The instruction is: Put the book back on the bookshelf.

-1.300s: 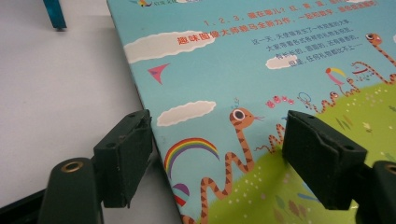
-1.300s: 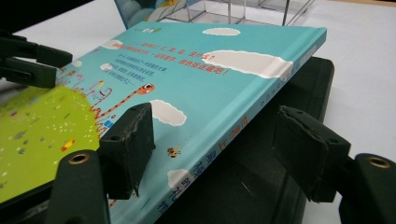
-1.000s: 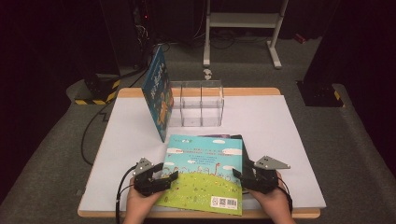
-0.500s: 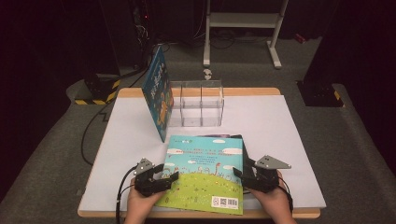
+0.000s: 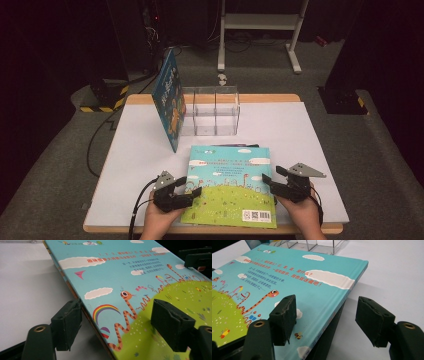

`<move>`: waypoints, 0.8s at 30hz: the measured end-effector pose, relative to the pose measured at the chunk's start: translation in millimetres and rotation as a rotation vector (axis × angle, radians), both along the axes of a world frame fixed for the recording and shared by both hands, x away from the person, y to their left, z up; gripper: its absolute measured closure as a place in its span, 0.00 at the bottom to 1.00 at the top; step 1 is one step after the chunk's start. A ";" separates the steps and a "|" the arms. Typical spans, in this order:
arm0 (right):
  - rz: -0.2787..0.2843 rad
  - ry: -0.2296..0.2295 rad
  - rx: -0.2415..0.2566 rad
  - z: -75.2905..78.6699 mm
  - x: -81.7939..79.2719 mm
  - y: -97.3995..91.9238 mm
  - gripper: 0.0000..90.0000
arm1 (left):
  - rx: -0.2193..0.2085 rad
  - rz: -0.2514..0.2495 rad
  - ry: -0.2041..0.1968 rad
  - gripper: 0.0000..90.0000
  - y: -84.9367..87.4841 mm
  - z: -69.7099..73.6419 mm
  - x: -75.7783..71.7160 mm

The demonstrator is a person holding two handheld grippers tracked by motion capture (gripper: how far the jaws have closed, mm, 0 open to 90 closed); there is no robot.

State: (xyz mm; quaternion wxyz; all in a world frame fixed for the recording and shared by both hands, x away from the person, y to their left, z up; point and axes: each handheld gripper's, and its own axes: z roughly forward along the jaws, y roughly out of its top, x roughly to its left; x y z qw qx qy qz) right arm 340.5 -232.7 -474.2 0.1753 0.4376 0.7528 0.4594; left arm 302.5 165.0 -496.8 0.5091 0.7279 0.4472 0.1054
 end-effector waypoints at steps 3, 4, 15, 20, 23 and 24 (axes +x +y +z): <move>0.001 -0.002 -0.001 0.1 -1.9 0.4 0.36 | -0.007 -0.010 -0.003 0.28 1.5 -1.2 0.5; 0.004 0.000 0.001 0.1 -2.8 0.7 0.36 | -0.009 -0.011 -0.004 0.28 1.7 -1.4 0.5; 0.057 0.029 0.022 -1.7 -13.0 7.3 0.32 | -0.031 -0.026 -0.006 0.29 4.8 -3.4 2.3; 0.067 0.059 0.037 -3.5 -16.7 8.0 0.26 | -0.024 -0.020 -0.006 0.28 3.9 -2.7 3.6; 0.069 0.083 0.058 -5.1 -17.2 7.4 0.21 | -0.018 -0.012 -0.004 0.27 2.3 -2.3 4.3; 0.076 0.092 0.061 -5.7 -17.2 7.5 0.20 | -0.018 -0.010 -0.001 0.27 1.9 -1.9 4.3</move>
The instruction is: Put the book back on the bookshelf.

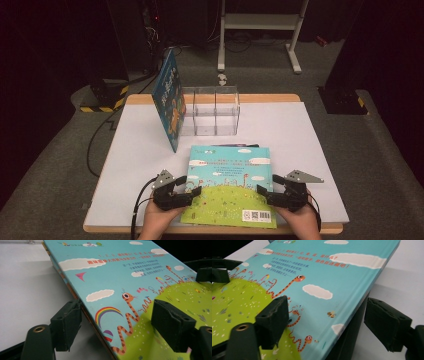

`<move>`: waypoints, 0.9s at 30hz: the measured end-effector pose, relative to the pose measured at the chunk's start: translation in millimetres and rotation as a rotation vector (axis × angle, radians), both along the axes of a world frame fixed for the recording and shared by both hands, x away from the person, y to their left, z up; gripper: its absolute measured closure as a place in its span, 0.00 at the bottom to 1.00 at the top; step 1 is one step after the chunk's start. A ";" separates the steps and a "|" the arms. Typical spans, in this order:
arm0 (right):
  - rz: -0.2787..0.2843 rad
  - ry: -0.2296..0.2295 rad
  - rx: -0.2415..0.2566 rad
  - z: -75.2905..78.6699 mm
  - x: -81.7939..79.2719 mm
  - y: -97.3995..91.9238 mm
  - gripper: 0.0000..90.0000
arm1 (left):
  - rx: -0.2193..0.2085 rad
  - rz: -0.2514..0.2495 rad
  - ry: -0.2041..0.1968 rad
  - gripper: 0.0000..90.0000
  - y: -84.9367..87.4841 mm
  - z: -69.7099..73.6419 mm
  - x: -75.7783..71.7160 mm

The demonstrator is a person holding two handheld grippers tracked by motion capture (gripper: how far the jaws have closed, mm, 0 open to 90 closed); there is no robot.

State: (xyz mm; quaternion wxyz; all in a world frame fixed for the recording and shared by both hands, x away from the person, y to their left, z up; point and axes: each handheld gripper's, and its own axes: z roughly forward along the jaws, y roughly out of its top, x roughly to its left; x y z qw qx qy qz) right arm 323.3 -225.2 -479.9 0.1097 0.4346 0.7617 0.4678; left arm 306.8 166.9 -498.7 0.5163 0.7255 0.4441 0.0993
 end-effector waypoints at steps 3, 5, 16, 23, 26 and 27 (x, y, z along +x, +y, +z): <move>0.005 0.006 0.008 -1.0 -0.8 0.5 0.19 | 0.012 0.000 0.005 0.27 -0.6 1.1 0.6; 0.006 0.010 0.009 -1.0 -1.1 0.8 0.18 | 0.012 0.000 0.009 0.27 -1.0 1.3 0.8; 0.017 0.044 0.034 -3.5 2.6 -2.7 0.16 | 0.022 0.002 0.012 0.27 -8.7 3.1 2.1; 0.015 0.048 0.045 -4.1 2.3 -4.2 0.16 | 0.016 0.000 0.011 0.24 -11.2 0.7 3.2; 0.017 0.052 0.048 -4.4 2.5 -4.4 0.16 | -0.016 -0.003 0.044 0.21 -10.0 -2.1 7.0; 0.019 0.059 0.054 -4.6 2.9 -4.5 0.16 | -0.017 -0.003 0.043 0.20 -10.2 -2.2 7.2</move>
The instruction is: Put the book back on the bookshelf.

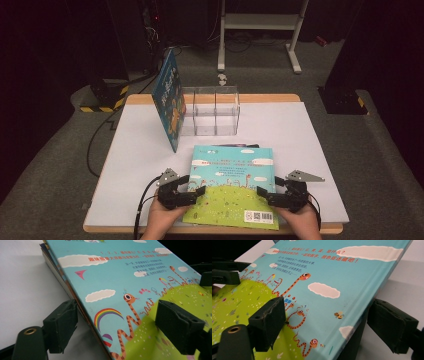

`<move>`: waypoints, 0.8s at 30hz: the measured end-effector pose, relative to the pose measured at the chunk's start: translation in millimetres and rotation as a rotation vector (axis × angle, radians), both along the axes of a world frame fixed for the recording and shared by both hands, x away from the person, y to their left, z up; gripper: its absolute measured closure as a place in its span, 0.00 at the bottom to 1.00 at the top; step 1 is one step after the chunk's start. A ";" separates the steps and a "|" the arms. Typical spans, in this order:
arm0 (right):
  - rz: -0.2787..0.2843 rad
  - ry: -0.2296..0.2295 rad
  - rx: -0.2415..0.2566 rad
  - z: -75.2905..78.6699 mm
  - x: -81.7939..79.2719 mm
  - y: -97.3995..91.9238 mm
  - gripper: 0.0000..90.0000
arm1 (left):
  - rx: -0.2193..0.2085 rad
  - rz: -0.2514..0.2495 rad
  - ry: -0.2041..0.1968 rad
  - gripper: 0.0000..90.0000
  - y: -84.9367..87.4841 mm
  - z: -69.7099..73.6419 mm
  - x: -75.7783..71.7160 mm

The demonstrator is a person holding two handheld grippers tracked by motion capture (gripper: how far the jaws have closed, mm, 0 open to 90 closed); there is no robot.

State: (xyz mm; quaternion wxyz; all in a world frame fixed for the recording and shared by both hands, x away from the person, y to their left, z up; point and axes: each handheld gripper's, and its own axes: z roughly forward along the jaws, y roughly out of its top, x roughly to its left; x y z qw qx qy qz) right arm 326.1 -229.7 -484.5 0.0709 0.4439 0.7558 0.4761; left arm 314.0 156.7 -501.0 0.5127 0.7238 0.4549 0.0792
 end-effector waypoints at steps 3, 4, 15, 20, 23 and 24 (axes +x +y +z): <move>0.018 0.015 0.011 -0.9 1.4 1.2 0.16 | 0.003 0.007 0.002 0.19 -1.7 0.5 -0.4; 0.016 0.016 0.008 -0.9 1.6 2.1 0.16 | 0.005 0.009 0.002 0.19 -2.2 0.8 -0.5; 0.012 0.051 -0.017 2.3 2.5 2.7 0.17 | -0.049 -0.040 0.079 0.18 -4.6 -0.2 3.5; 0.008 0.048 -0.025 3.7 2.1 2.3 0.20 | -0.018 -0.049 0.065 0.19 -4.6 5.3 2.8; 0.000 0.042 -0.038 7.0 0.7 2.9 0.21 | 0.005 -0.049 0.043 0.20 -6.3 9.9 1.8; -0.005 0.035 -0.041 8.1 0.4 3.1 0.22 | 0.008 -0.045 0.040 0.20 -6.8 11.3 2.1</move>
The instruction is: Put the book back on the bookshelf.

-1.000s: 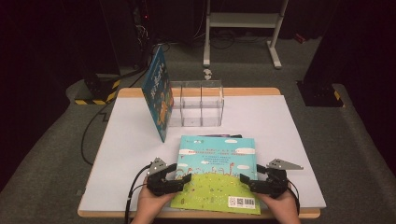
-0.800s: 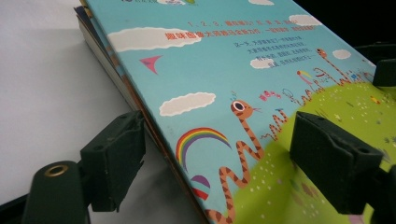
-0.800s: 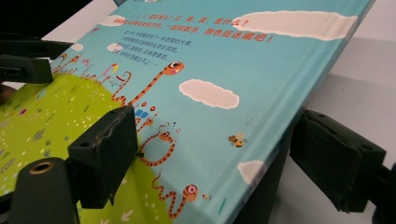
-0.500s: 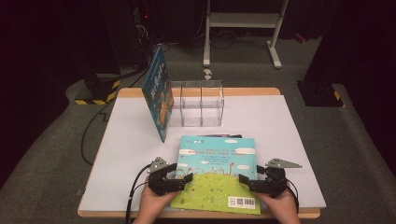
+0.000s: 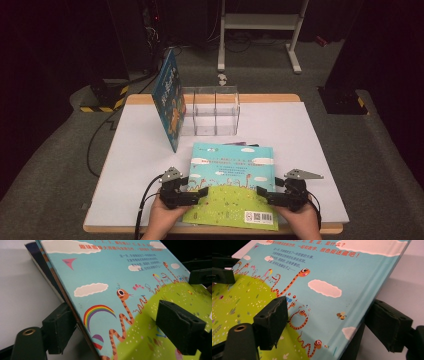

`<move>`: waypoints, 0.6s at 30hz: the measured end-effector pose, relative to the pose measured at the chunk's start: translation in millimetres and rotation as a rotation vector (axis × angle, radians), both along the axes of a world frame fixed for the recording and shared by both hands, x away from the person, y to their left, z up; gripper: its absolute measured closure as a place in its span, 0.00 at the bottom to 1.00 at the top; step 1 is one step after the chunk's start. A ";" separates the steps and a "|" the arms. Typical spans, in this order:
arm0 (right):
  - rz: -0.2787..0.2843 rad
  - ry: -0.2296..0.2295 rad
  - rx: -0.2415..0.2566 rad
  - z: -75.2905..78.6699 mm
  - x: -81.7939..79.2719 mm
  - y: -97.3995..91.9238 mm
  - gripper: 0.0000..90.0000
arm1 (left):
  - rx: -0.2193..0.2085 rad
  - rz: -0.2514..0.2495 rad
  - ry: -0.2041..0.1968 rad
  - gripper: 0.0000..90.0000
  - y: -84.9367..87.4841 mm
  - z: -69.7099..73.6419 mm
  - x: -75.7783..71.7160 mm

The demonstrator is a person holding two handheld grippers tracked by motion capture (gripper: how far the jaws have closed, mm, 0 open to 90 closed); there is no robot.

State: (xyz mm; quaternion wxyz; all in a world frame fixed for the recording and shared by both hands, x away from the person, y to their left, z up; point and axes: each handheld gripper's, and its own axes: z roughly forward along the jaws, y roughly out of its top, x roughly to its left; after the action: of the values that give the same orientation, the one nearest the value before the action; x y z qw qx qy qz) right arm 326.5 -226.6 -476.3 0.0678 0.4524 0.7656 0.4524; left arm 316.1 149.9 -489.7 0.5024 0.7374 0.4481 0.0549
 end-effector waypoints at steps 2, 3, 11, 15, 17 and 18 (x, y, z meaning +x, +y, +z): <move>-0.011 -0.006 -0.004 3.0 0.3 -0.2 0.23 | -0.002 0.006 -0.005 0.23 0.4 2.8 1.9; -0.016 -0.012 -0.004 4.8 1.3 -0.6 0.25 | -0.001 0.008 -0.010 0.24 -0.3 4.3 2.9; -0.051 -0.050 -0.035 20.5 13.3 0.2 0.27 | 0.004 0.020 -0.035 0.25 -4.4 12.7 15.8; -0.066 -0.077 -0.036 29.0 23.8 0.0 0.31 | -0.006 0.032 -0.044 0.27 -4.4 14.8 23.6; -0.076 -0.083 -0.033 32.1 28.1 0.4 0.33 | -0.008 0.047 -0.053 0.27 -4.9 16.5 27.1; -0.082 -0.091 -0.030 33.7 31.0 0.4 0.34 | -0.009 0.052 -0.057 0.28 -5.1 17.3 28.0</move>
State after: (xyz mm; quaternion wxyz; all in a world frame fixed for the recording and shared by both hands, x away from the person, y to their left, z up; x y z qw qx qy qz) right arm 357.5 -226.2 -442.7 0.1280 0.4613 0.7491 0.4579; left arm 344.1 144.8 -472.4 0.5166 0.7214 0.4530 0.0868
